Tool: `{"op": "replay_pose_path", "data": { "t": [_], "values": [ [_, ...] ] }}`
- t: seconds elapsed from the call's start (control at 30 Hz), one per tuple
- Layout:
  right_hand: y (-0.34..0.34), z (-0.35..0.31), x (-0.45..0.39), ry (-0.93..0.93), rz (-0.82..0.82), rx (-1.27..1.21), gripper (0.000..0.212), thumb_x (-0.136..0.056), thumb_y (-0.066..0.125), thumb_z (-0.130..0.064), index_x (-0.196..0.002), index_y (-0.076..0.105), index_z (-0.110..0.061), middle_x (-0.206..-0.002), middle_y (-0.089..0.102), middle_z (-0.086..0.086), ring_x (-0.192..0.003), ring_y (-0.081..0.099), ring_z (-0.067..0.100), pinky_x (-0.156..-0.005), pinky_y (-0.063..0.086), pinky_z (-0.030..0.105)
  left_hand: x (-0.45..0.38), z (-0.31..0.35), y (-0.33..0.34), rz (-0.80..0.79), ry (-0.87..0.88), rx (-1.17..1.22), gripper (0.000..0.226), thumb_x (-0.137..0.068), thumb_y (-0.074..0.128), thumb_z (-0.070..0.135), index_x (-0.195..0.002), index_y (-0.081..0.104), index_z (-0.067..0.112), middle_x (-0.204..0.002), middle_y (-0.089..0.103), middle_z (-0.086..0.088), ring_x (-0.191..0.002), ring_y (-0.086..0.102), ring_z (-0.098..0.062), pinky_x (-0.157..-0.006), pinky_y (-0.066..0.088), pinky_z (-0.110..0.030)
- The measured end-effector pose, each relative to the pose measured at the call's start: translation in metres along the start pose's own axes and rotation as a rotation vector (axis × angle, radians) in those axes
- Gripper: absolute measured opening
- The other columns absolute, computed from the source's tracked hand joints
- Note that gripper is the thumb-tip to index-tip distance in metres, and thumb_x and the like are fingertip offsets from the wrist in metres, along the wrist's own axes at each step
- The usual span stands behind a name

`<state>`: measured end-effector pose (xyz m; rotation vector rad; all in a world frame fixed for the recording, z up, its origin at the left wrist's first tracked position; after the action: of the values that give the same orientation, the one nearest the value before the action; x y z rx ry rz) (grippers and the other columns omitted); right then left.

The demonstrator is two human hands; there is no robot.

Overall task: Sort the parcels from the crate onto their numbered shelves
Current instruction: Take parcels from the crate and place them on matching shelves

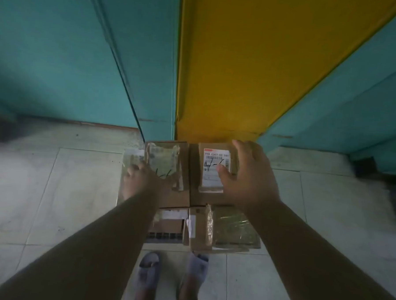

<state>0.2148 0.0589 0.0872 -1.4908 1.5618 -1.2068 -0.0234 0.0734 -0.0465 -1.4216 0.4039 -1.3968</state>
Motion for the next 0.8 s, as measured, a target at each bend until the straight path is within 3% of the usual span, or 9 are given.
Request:
{"op": "replay_pose_path", "data": {
  "t": [0.1, 0.27, 0.4, 0.5, 0.57, 0.7, 0.8],
  "values": [
    [0.024, 0.012, -0.014, 0.001, -0.030, -0.002, 0.068, -0.091, 0.063, -0.046, -0.148, 0.036, -0.018, -0.140, 0.045, 0.007, -0.124, 0.048, 0.024, -0.098, 0.051, 0.041, -0.009, 0.005, 0.011, 0.022, -0.024, -0.080, 0.122, -0.066, 0.060, 0.084, -0.150, 0.018, 0.006, -0.147, 0.037, -0.019, -0.133, 0.040, -0.036, -0.108, 0.042, -0.049],
    [0.054, 0.025, -0.026, 0.089, -0.093, -0.024, 0.065, -0.089, 0.068, -0.045, -0.141, 0.038, -0.020, -0.134, 0.048, 0.008, -0.119, 0.052, 0.027, -0.090, 0.058, 0.042, -0.002, 0.004, -0.009, 0.138, 0.004, 0.001, 0.109, -0.068, 0.066, 0.075, -0.143, 0.028, 0.006, -0.132, 0.049, -0.017, -0.119, 0.050, -0.034, -0.099, 0.049, -0.047],
    [0.083, 0.042, -0.028, 0.290, -0.133, -0.051, 0.102, -0.077, 0.079, -0.052, -0.152, 0.022, -0.014, -0.143, 0.046, 0.013, -0.132, 0.046, 0.034, -0.104, 0.049, 0.048, 0.036, -0.002, -0.052, 0.230, 0.117, 0.211, 0.107, -0.063, 0.075, 0.069, -0.140, 0.032, 0.010, -0.120, 0.049, -0.008, -0.102, 0.047, -0.021, -0.084, 0.054, -0.041],
    [0.106, 0.053, -0.024, 0.443, -0.156, -0.095, 0.108, -0.067, 0.083, -0.057, -0.149, 0.029, -0.012, -0.146, 0.046, 0.015, -0.136, 0.044, 0.036, -0.106, 0.046, 0.052, 0.065, -0.012, -0.067, 0.148, 0.134, 0.390, 0.106, -0.058, 0.088, 0.053, -0.139, 0.030, 0.016, -0.116, 0.039, 0.000, -0.097, 0.046, -0.013, -0.068, 0.050, -0.027],
    [0.117, 0.050, -0.022, 0.487, -0.160, -0.122, 0.107, -0.065, 0.085, -0.058, -0.146, 0.032, -0.013, -0.146, 0.045, 0.016, -0.135, 0.044, 0.037, -0.106, 0.046, 0.052, 0.074, -0.020, -0.069, 0.093, 0.136, 0.434, 0.107, -0.056, 0.091, 0.046, -0.138, 0.030, 0.016, -0.116, 0.038, -0.001, -0.090, 0.044, -0.008, -0.066, 0.049, -0.027],
    [0.136, 0.030, -0.022, 0.403, -0.141, -0.177, 0.111, -0.061, 0.086, -0.057, -0.142, 0.019, -0.024, -0.143, 0.051, 0.010, -0.127, 0.053, 0.035, -0.097, 0.052, 0.053, 0.072, -0.035, -0.065, 0.059, 0.114, 0.447, 0.106, -0.055, 0.091, 0.042, -0.137, 0.031, 0.014, -0.115, 0.040, -0.001, -0.085, 0.045, -0.002, -0.062, 0.046, -0.022],
    [0.138, 0.022, -0.023, 0.373, -0.138, -0.127, 0.112, -0.061, 0.085, -0.059, -0.143, 0.017, -0.024, -0.144, 0.051, 0.011, -0.129, 0.053, 0.036, -0.100, 0.050, 0.055, 0.074, -0.040, -0.063, 0.030, 0.109, 0.507, 0.110, -0.049, 0.087, 0.054, -0.136, 0.031, 0.016, -0.114, 0.046, -0.001, -0.090, 0.052, -0.009, -0.068, 0.055, -0.030]
  ]
}}
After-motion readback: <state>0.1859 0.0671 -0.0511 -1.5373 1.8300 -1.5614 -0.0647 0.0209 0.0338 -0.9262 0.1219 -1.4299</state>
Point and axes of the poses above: each hand's wrist, its own x-axis away from the middle knuckle, its own y-axis out of the palm, z = x × y, the point moved 9 cm from there along -x, towards the middle knuckle
